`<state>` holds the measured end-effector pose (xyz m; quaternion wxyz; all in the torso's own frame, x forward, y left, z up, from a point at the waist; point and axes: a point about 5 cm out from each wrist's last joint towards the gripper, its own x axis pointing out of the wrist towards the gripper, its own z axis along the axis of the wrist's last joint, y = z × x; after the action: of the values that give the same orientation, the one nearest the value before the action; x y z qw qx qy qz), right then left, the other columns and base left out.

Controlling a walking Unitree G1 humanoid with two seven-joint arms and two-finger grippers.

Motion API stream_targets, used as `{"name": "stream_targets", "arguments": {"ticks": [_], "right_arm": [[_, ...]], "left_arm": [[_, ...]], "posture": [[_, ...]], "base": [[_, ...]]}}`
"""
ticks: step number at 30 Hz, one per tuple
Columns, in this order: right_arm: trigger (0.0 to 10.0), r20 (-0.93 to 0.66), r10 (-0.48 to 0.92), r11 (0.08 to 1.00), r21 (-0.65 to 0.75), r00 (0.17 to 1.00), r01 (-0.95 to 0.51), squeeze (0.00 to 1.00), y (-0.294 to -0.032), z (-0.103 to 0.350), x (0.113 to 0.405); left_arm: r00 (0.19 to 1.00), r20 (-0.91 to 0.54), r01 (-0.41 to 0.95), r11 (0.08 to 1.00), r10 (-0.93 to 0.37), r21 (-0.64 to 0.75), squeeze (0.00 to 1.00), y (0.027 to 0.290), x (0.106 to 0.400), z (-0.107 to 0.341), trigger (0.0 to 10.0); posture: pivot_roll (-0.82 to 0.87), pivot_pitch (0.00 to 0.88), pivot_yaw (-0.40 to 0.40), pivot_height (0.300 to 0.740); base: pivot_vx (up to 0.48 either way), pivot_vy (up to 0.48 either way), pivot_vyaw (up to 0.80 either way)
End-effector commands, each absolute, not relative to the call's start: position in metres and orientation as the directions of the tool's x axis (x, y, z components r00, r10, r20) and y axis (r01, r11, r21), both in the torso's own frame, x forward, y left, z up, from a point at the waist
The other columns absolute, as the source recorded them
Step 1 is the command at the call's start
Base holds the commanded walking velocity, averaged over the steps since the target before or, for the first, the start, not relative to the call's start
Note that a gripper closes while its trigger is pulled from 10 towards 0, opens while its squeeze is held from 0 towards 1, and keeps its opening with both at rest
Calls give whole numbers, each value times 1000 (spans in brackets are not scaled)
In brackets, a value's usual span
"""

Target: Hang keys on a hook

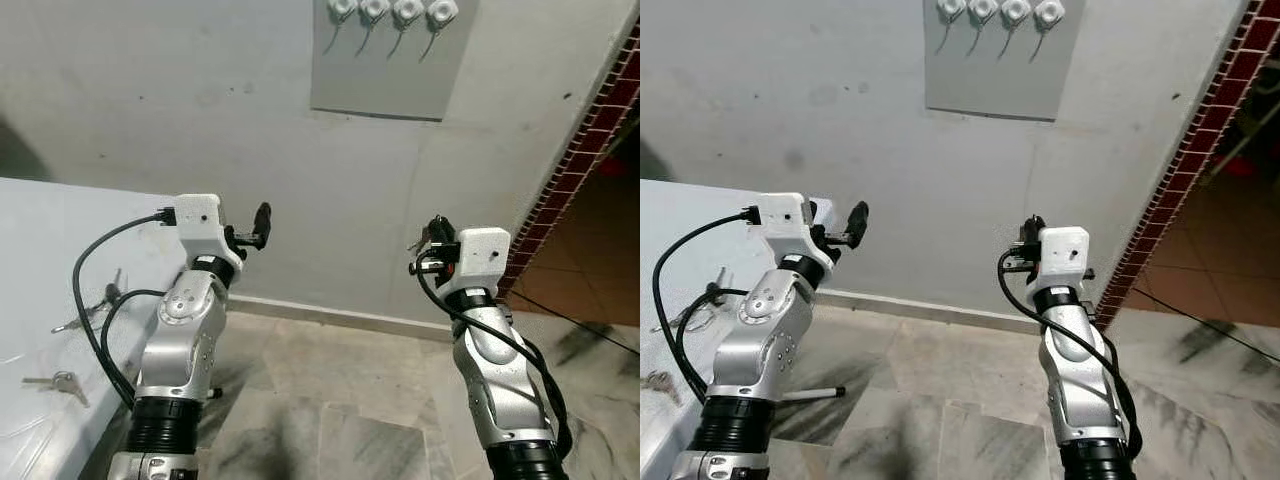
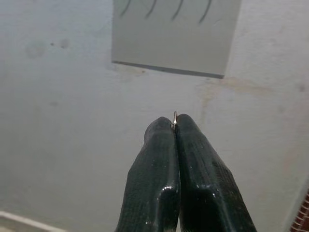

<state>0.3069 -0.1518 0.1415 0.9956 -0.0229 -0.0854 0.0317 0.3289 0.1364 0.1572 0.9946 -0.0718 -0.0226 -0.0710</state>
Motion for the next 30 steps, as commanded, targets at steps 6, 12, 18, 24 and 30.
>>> {"name": "stream_targets", "arguments": {"ticks": [6, 12, 18, 24, 30], "right_arm": [[10000, 182, 60, 997, -56, 982, -50, 0, -152, 144, 304], [10000, 151, 42, 999, -41, 988, -36, 0, -156, 141, 304], [10000, 142, 48, 998, -55, 989, -40, 0, -159, 141, 305], [10000, 163, 65, 997, -58, 985, -56, 0, -158, 143, 306], [10000, 170, 69, 997, -53, 983, -60, 0, -160, 143, 306]], "left_arm": [[988, 49, 153, 978, -148, -141, 0, 134, 326, 157, 10000], [989, 49, 149, 979, -143, -141, 0, 136, 325, 155, 10000], [991, 35, 129, 981, -126, -142, 0, 139, 322, 150, 10000], [994, 22, 110, 984, -108, -141, 0, 141, 320, 149, 10000], [993, 12, 116, 984, -115, -132, 0, 139, 317, 148, 10000]], "posture": [[12, 13, 32, 732], [8, 11, 18, 732], [8, 10, 5, 732], [15, 12, 12, 732], [22, 21, 57, 732]], "base": [[0, 0, 0], [0, 0, -233], [0, 0, -701], [0, 0, -550], [0, 0, 0]]}}
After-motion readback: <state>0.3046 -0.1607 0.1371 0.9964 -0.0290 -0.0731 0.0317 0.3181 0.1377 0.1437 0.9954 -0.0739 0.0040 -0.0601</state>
